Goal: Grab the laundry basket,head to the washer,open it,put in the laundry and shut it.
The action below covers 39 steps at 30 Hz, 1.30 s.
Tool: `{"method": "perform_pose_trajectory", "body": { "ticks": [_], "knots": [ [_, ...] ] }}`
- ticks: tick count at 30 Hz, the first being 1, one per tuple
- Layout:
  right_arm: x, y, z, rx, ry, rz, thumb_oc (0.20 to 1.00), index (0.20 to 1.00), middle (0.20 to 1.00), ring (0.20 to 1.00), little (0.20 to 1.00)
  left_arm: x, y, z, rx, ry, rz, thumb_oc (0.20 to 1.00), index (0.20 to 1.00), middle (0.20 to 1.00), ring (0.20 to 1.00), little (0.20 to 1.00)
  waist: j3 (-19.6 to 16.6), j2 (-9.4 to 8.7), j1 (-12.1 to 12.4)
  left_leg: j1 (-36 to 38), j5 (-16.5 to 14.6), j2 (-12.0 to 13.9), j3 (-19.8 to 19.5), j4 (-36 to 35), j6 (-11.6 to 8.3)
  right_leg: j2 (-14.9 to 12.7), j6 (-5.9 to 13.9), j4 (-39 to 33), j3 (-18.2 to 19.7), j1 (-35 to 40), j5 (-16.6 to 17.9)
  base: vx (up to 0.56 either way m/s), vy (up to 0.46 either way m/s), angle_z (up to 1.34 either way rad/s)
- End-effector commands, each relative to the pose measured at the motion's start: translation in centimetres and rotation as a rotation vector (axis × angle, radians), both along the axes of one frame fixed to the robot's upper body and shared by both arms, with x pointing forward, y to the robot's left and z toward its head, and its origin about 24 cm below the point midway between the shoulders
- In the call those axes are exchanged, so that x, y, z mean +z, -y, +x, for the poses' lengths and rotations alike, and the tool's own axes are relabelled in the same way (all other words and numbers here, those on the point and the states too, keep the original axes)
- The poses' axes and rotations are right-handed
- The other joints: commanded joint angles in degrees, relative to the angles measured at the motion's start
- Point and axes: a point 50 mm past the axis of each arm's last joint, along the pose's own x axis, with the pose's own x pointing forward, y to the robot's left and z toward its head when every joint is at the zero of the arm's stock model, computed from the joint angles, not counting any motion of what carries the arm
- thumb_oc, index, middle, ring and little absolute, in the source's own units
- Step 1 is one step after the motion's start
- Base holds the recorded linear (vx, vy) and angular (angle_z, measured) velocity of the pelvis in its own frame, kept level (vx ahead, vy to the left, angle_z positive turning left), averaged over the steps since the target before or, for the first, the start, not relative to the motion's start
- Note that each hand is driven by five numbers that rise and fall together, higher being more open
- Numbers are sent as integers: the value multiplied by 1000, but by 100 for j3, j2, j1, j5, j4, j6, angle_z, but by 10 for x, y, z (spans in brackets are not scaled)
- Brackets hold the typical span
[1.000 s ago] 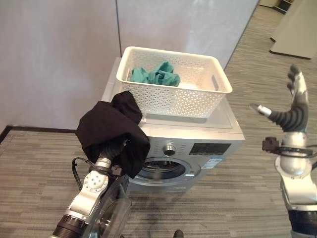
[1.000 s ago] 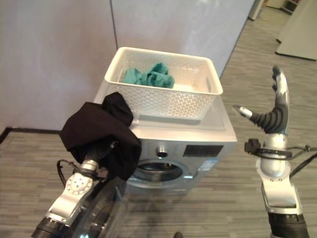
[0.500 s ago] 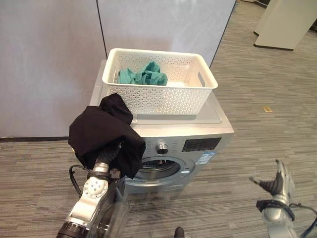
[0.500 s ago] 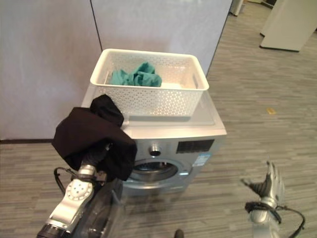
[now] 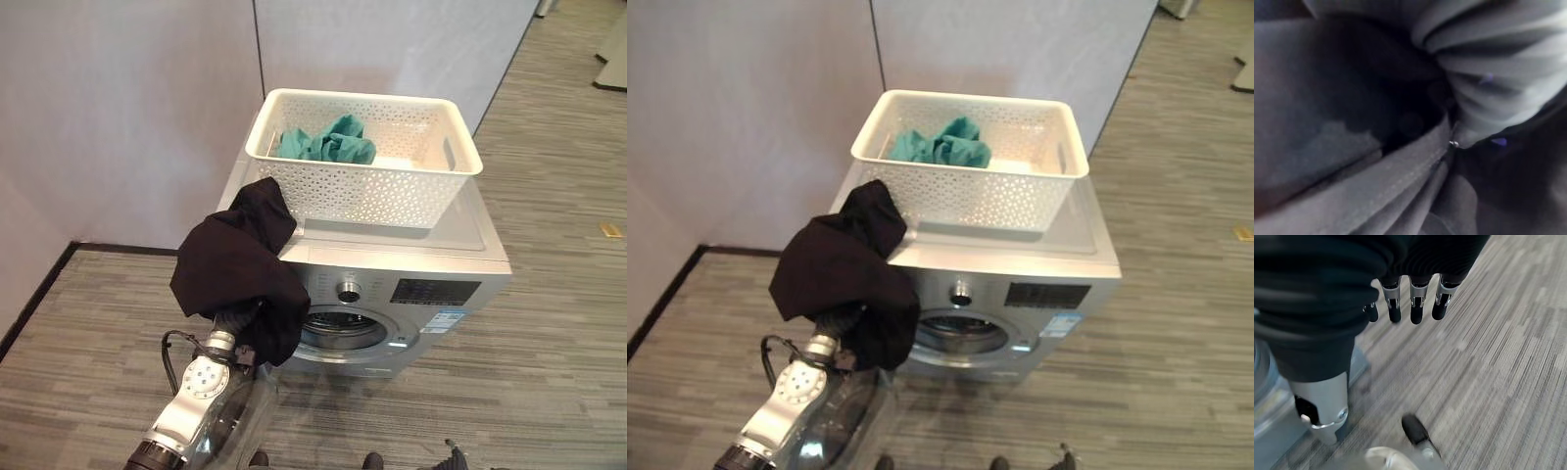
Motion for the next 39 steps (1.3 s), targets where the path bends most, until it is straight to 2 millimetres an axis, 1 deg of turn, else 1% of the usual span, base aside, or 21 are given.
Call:
{"method": "perform_pose_trajectory", "body": {
  "ticks": [1,2,6,7,11,12,15,16,17,20,22,23,25,27,29,30,31,34,35,36,39],
  "knots": [
    [16,2,50,128,109,-11,1000,1000,1000,1000,1000,47,18,29,-92,220,-27,200,200,200,200,200,567,-342,86,-408,132,248,895,675,87,-130,-257,61,-287,98,-739,-202,-7,57],
    [16,2,50,127,110,-11,1000,1000,1000,1000,1000,47,18,30,-92,220,-27,200,200,200,200,200,561,-343,83,-432,122,246,890,698,90,-132,-256,62,-290,87,-736,-196,-10,56],
    [16,1,48,160,92,13,1000,1000,1000,1000,1000,46,18,28,-103,216,-28,200,200,200,200,200,395,-299,-92,5,-469,431,1210,1791,94,-198,-150,78,-199,-183,-573,-125,95,19],
    [14,1,42,152,71,20,1000,1000,1000,1000,1000,45,17,28,-103,217,-22,200,200,200,200,200,357,-312,-180,181,-468,323,1200,2002,98,-317,-103,80,-226,-341,-343,-176,175,-18],
    [13,0,41,152,67,27,1000,1000,1000,1000,1000,44,17,27,-104,213,-22,200,200,200,200,200,328,-302,-195,211,-491,279,1140,1974,93,-329,-84,78,-224,-357,-331,-76,107,5],
    [1,-5,9,131,-36,69,1000,1000,1000,1000,1000,46,17,24,-113,232,-15,200,200,200,200,200,135,-161,-412,822,-1209,-97,1082,1285,250,-559,165,115,-283,-619,33,-153,394,11],
    [-5,-9,-8,138,-105,92,1000,1000,1000,1000,1000,58,24,31,-141,287,15,200,200,200,200,200,62,-79,-497,940,-1655,-417,1071,699,503,-811,425,139,-232,-763,288,-184,310,27],
    [-5,-9,-8,137,-104,91,1000,1000,1000,1000,1000,58,24,31,-142,288,15,200,200,200,200,200,82,-146,-499,895,-1564,-491,1117,699,511,-893,367,141,-298,-807,360,-306,235,35],
    [-6,-15,-10,142,-114,112,1000,1000,1000,1000,1000,74,26,34,-164,361,38,200,200,200,200,200,121,-134,-536,887,-1605,-730,1033,511,644,-1008,473,155,-265,-945,532,-235,143,-4],
    [-5,-16,-4,141,-119,121,1000,1000,1000,1000,1000,94,33,34,-227,430,-15,200,200,200,200,200,203,-112,-571,736,-1508,-877,1033,548,791,-1275,644,460,-78,-1139,640,-277,157,-16],
    [-6,-18,-4,119,-126,137,1000,1000,1000,1000,1000,101,45,30,-294,437,-80,200,200,200,200,200,248,-99,-589,529,-1497,-976,893,758,903,-1281,516,913,512,-1031,326,-225,46,-10],
    [-6,-18,-3,119,-125,138,1000,1000,1000,1000,1000,101,45,30,-294,437,-79,200,200,200,200,200,243,-124,-585,504,-1481,-1004,900,767,909,-1308,515,927,529,-1063,331,-106,-11,-3],
    [-9,-23,-8,78,-142,170,1000,1000,1000,1000,1000,98,51,20,-329,405,-180,200,200,200,200,200,262,-111,-421,291,-1529,-1043,722,1134,948,-1405,419,1426,994,-863,131,-74,-111,10],
    [-9,-25,-9,79,-150,173,1000,1000,1000,1000,1000,97,54,16,-357,392,-193,200,200,200,200,200,266,-148,-362,137,-1529,-1065,690,1293,952,-1501,419,1469,980,-831,151,-93,-148,18],
    [-5,-36,16,170,-112,157,1000,1000,1000,1000,1000,81,64,3,-466,298,-196,200,200,200,200,200,357,-346,57,-290,-1722,-1042,932,1845,886,-1847,519,1086,426,-502,92,-143,-221,21],
    [-5,-37,17,169,-111,158,1000,1000,1000,1000,1000,81,64,3,-467,298,-195,200,200,200,200,200,351,-344,59,-338,-1761,-1033,932,1924,889,-1836,524,1050,417,-496,115,-199,-270,-20],
    [4,-45,43,222,-41,158,1000,1000,1000,1000,1000,66,67,-4,-491,215,-204,200,200,200,200,200,500,-399,241,-606,-1832,-861,943,2166,848,-1821,545,1048,342,-645,87,-201,-259,-18],
    [25,-59,90,315,117,157,1000,1000,1000,1000,1000,48,65,-12,-523,127,-174,200,200,200,200,200,819,-399,209,-974,-1751,-629,937,2252,800,-1699,505,1174,424,-1040,10,-217,-230,-15],
    [26,-59,90,315,118,157,1000,1000,1000,1000,1000,48,65,-12,-523,128,-174,200,200,200,200,200,813,-400,210,-990,-1752,-625,937,2261,798,-1697,502,1183,428,-1057,6,-224,-162,-16],
    [38,-62,110,339,196,151,1000,1000,1000,1000,1000,40,64,-16,-538,83,-170,200,200,200,200,200,993,-406,136,-1202,-1612,-527,892,2196,747,-1596,456,1188,494,-1296,-2,-222,-152,-14],
    [49,-68,126,363,263,153,1000,1000,1000,1000,1000,33,64,-20,-538,42,-175,200,200,200,200,200,1259,-409,59,-1409,-1332,-418,789,1979,662,-1409,370,1201,573,-1622,-64,-178,-155,-10]
  ]
}}
